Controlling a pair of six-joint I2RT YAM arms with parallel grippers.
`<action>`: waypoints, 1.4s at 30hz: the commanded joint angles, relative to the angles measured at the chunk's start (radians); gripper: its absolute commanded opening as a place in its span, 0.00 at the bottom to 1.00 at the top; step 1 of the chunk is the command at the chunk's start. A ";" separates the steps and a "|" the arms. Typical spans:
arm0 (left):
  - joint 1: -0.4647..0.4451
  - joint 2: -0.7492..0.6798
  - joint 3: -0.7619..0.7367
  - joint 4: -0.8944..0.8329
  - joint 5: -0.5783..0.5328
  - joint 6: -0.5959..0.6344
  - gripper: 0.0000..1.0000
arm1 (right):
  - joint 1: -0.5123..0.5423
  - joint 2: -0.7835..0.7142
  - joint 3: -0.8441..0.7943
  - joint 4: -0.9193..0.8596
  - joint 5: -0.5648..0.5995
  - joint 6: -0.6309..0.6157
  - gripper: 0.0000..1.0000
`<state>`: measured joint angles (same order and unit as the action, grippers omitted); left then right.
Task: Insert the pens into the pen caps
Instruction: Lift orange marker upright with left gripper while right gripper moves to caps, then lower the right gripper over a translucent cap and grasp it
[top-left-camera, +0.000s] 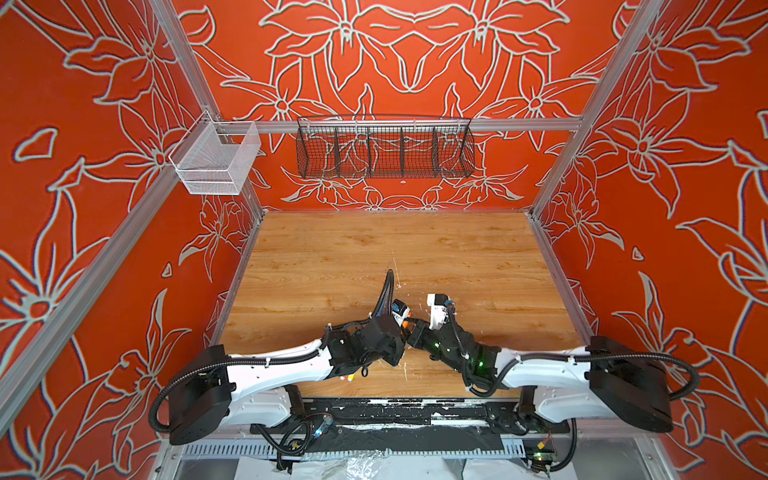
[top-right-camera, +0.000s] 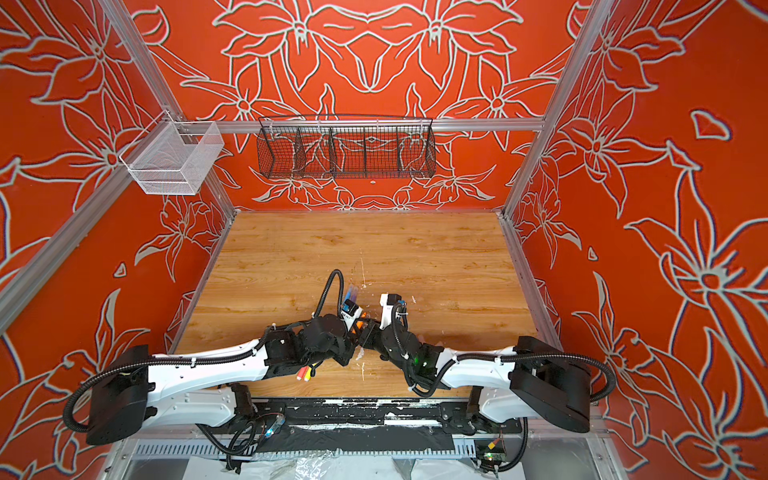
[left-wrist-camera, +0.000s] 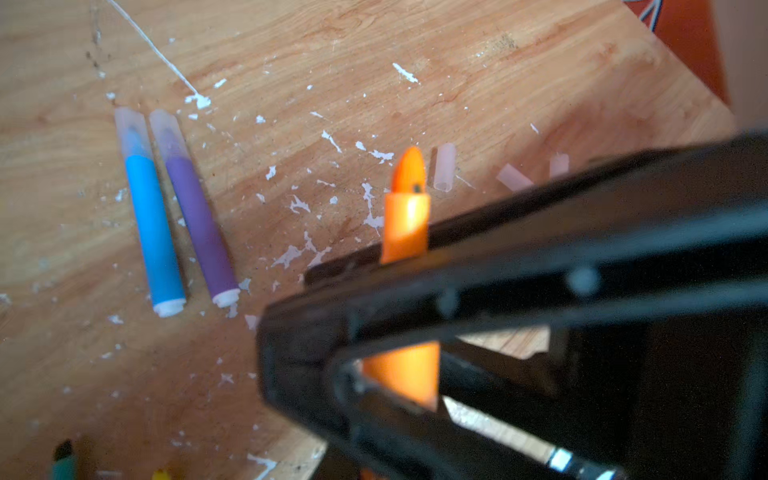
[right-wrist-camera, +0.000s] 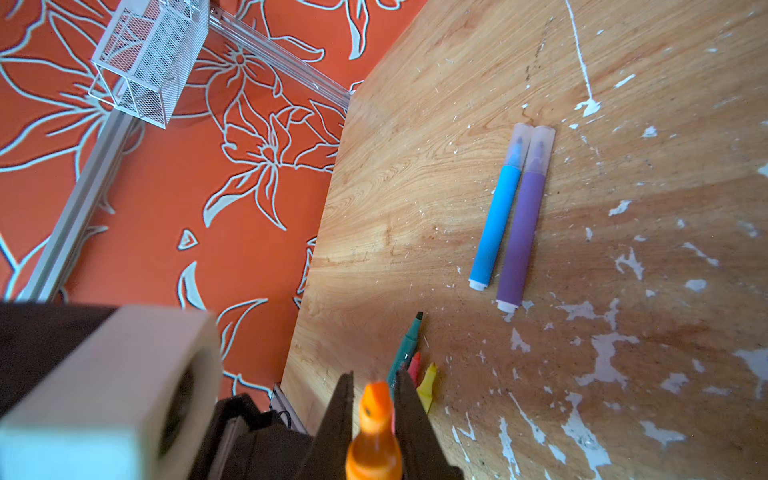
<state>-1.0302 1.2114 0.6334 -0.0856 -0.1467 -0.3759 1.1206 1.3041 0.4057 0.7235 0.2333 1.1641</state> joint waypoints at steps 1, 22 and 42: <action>0.002 -0.004 -0.006 0.054 -0.015 -0.016 0.00 | 0.010 -0.002 -0.029 0.058 0.038 0.029 0.08; 0.144 -0.153 -0.080 -0.032 0.259 0.079 0.00 | 0.008 -0.302 0.158 -1.219 0.249 -0.074 0.61; 0.144 -0.189 -0.094 -0.057 0.251 0.059 0.00 | -0.018 0.047 0.222 -1.115 0.152 -0.148 0.64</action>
<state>-0.8890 1.0492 0.5484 -0.1345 0.0994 -0.3149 1.1172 1.3270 0.6235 -0.4500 0.4068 1.0336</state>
